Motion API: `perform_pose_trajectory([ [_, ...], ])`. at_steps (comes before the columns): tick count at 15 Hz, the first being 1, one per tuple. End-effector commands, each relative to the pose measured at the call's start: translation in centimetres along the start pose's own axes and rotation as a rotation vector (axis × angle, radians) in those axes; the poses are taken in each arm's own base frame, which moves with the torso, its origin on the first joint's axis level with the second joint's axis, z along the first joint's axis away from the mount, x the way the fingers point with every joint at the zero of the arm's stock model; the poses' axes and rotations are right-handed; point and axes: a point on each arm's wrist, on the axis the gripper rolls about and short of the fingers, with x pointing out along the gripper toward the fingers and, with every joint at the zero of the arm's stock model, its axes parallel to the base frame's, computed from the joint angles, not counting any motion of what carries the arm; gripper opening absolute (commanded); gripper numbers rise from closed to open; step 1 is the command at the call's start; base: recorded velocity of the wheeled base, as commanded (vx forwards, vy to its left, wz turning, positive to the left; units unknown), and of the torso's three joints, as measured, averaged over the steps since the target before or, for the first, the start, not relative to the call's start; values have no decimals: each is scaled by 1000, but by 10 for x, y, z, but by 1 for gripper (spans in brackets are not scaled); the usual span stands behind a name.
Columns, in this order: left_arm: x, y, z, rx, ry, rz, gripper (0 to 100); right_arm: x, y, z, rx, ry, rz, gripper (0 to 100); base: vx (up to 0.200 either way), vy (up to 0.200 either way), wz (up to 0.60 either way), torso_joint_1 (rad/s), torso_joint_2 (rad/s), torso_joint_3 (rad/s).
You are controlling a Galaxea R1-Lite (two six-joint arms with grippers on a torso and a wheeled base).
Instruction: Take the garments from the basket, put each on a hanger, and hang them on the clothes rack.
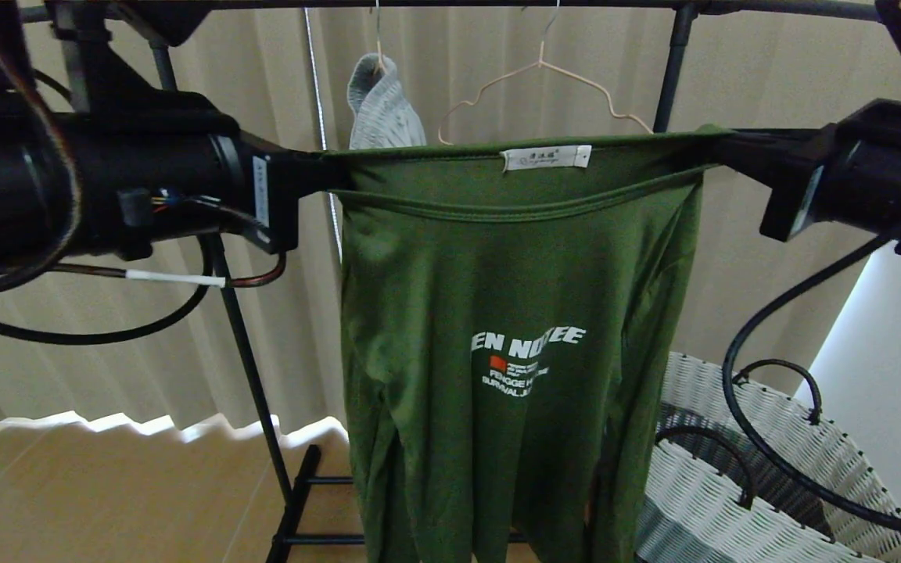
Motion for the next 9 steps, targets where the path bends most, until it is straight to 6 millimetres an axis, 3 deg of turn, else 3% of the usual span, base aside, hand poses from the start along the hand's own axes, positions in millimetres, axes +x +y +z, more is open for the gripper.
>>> perform_pose_trajectory([
  [1,-43,-7,9,5,-41,-83,0,34,0,-10,0,4,0,0,0,0,0,0,0,0],
  [5,-76,-28,14,17,-53,-246,0,56,-2,-8,-1,-17,-8,0,0,0,0,0,0,0],
  [9,-77,-34,15,25,-59,-281,0,55,-2,-7,-3,-21,-13,0,0,0,0,0,0,0],
])
